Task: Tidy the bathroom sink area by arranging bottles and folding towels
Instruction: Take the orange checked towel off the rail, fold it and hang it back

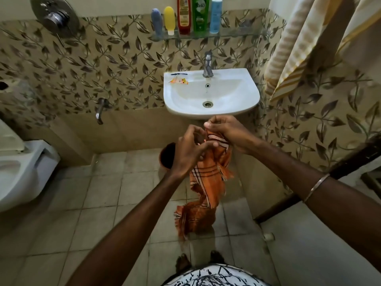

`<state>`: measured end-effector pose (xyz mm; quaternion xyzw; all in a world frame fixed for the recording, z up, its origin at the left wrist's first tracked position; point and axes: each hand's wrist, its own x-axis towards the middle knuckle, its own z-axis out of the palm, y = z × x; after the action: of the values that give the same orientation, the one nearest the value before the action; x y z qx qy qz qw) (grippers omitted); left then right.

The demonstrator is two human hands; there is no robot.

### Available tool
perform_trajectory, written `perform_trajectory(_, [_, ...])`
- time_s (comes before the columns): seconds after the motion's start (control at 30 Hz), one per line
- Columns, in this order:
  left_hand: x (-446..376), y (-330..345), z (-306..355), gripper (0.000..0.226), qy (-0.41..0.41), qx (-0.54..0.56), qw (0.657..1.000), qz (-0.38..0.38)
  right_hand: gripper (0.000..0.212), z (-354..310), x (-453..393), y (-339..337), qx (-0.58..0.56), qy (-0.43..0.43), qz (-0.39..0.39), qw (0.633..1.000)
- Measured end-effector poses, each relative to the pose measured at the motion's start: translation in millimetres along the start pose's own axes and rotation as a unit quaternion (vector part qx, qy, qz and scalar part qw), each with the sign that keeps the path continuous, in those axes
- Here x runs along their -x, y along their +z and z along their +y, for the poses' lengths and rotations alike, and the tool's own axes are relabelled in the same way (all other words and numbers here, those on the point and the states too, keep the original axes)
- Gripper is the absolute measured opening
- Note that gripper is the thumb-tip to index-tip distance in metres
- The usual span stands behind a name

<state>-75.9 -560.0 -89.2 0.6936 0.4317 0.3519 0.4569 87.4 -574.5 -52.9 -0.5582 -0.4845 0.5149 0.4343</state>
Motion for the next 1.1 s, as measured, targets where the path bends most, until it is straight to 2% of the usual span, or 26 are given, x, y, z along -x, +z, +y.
perform_trajectory(0.07, [2, 2, -9, 0.034, 0.011, -0.105, 0.994, -0.029, 0.01, 0, 2, -2, -0.036, -0.001, -0.011, 0.999])
perform_trajectory(0.17, [8, 7, -17, 0.026, 0.056, -0.253, 0.965, -0.037, 0.011, 3, 5, -7, -0.039, -0.017, -0.011, 0.999])
perform_trajectory(0.27, [18, 11, -21, 0.008, 0.06, -0.356, 0.932, -0.021, 0.014, 6, 12, -20, -0.034, -0.029, 0.045, 0.998])
perform_trajectory(0.3, [20, 10, -25, 0.012, 0.07, -0.378, 0.923, -0.002, 0.014, 7, 15, -27, -0.04, -0.031, 0.063, 0.997])
perform_trajectory(0.37, [23, 7, -31, 0.02, 0.1, -0.375, 0.921, 0.041, 0.013, 11, 21, -40, -0.048, -0.029, 0.074, 0.996])
perform_trajectory(0.43, [23, 6, -27, 0.026, 0.122, -0.314, 0.938, 0.078, 0.011, 17, 27, -52, -0.026, -0.024, 0.066, 0.997])
perform_trajectory(0.53, [24, 5, -11, 0.02, 0.133, -0.234, 0.957, 0.111, 0.012, 28, 36, -65, 0.028, -0.028, 0.054, 0.998])
perform_trajectory(0.67, [20, 10, -5, 0.011, 0.113, -0.17, 0.974, 0.095, 0.033, 39, 46, -76, 0.111, -0.003, 0.013, 0.994])
perform_trajectory(0.77, [21, 18, -1, 0.011, 0.1, -0.137, 0.983, 0.072, 0.024, 51, 49, -76, 0.16, -0.001, -0.04, 0.986])
perform_trajectory(0.83, [22, 18, -2, 0.018, 0.1, -0.148, 0.983, 0.037, 0.016, 57, 51, -76, 0.151, -0.029, -0.032, 0.988])
perform_trajectory(0.93, [24, 13, -9, 0.031, 0.106, -0.239, 0.965, -0.009, 0.023, 62, 52, -84, 0.104, -0.051, -0.006, 0.993])
perform_trajectory(1.03, [28, 11, -13, 0.021, 0.138, -0.314, 0.939, -0.003, 0.019, 67, 52, -91, 0.067, -0.025, -0.001, 0.997])
perform_trajectory(1.1, [31, 13, -13, 0.011, 0.133, -0.262, 0.955, 0.031, 0.019, 72, 52, -94, 0.054, -0.009, -0.007, 0.998])
